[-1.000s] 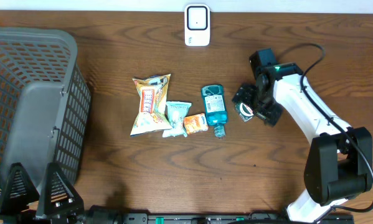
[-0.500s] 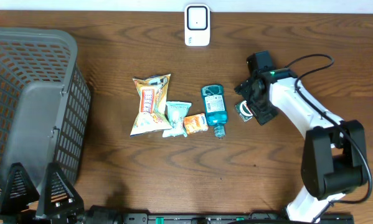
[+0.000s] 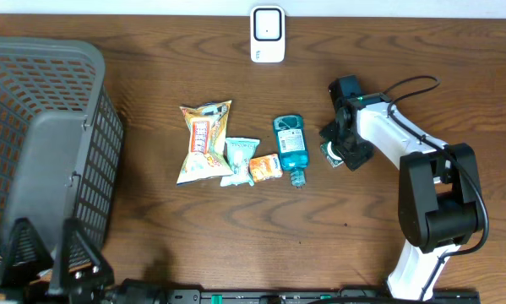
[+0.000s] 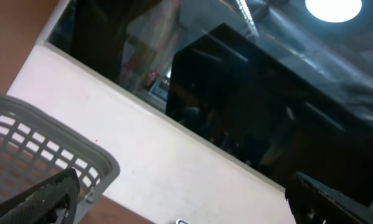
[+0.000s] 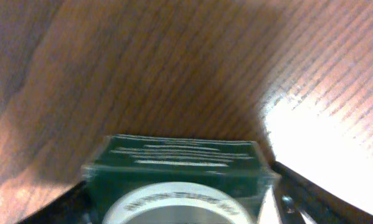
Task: Scan the item barcode
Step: 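Lift the tin and hold it under the white scanner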
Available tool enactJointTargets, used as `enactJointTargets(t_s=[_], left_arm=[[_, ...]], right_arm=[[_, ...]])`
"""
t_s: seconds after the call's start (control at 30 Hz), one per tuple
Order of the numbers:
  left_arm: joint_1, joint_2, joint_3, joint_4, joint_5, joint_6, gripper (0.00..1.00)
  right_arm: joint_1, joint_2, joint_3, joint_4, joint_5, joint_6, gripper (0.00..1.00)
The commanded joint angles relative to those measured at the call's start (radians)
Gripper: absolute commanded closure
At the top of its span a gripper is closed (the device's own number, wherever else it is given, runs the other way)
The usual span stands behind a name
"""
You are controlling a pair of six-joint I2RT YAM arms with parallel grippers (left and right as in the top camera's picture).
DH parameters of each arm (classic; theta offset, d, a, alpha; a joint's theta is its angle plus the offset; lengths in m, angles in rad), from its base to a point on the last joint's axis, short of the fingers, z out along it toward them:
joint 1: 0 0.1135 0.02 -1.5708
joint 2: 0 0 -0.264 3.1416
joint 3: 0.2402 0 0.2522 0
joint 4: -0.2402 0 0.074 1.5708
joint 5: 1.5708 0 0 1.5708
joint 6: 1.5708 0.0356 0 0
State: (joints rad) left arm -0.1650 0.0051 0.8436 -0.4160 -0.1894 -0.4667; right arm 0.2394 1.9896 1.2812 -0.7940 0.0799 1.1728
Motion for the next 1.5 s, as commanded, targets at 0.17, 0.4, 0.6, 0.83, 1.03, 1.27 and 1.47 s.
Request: enactJointTargets(t_s=[0.17,0.4,0.6,0.83,1.03,1.27,1.47], left_arm=[[0.005,-0.002,-0.187,0.055,-0.061,0.010,0.02],[0.005,0.002,-0.266,0.056,-0.081,0.005,0.02],[0.005,0.010,-0.349,0.091,0.105,0.153,0.02],[0.005,0.067,-0.472,0.127,0.205,0.229,0.02],[0.005,0.135,-0.492,0.126,0.205,0.219,0.02],[0.005,0.186,-0.492,0.077,0.205,0.219,0.02],[0.005,0.189,-0.492,-0.071,0.205,0.219,0.02]], right_arm=[[-0.010,0.069,-0.023,-0.023,-0.048,-0.065,0.42],[-0.012,0.069,-0.021,-0.029,-0.089,-0.125,0.51],[-0.019,0.069,-0.008,-0.029,-0.167,-0.233,0.53],[-0.020,0.069,0.009,-0.039,-0.333,-0.393,0.58],[-0.020,0.069,0.062,-0.127,-0.379,-0.470,0.62],[-0.020,0.069,0.176,-0.357,-0.380,-0.550,0.64],[-0.020,0.069,0.247,-0.545,-0.523,-0.758,0.64]])
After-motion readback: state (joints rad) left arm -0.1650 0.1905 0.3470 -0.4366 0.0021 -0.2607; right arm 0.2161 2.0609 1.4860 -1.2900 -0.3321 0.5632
